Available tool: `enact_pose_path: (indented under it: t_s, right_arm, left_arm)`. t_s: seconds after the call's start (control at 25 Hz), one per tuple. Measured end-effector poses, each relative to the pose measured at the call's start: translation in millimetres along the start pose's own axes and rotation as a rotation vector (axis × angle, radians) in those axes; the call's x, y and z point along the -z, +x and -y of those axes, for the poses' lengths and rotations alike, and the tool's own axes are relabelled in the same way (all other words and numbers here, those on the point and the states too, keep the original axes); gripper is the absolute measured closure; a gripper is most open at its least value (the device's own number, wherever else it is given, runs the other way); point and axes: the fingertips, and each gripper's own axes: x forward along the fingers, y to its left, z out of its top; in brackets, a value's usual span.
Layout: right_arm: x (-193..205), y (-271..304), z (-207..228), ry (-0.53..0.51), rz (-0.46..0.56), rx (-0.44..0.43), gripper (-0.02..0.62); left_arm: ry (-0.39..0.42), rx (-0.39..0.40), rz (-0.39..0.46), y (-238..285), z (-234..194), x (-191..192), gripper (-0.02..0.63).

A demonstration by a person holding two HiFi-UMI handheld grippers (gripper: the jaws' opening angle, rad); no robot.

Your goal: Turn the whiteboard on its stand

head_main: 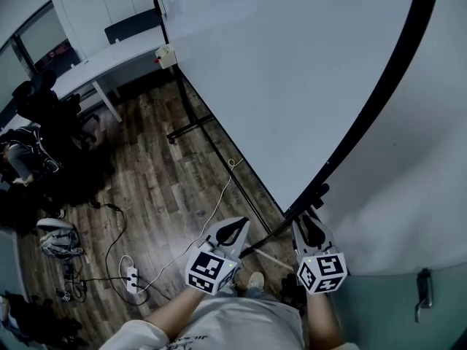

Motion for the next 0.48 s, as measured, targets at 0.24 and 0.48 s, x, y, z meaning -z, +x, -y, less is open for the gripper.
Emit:
enact_pose_path:
  t_s: [0.24, 0.48]
  right_arm:
    - [5.6, -0.2, -35.3, -0.018, -0.012, -0.053, 0.577]
    - [14.9, 1.1, -71.0, -0.041, -0.065, -0.113, 0.588]
  left_arm:
    - [0.012, -0.013, -0.008, -8.0, 7.8, 8.3, 0.595]
    - [-0.011, -0.034, -0.026, -23.0, 6.5, 15.7, 0.595]
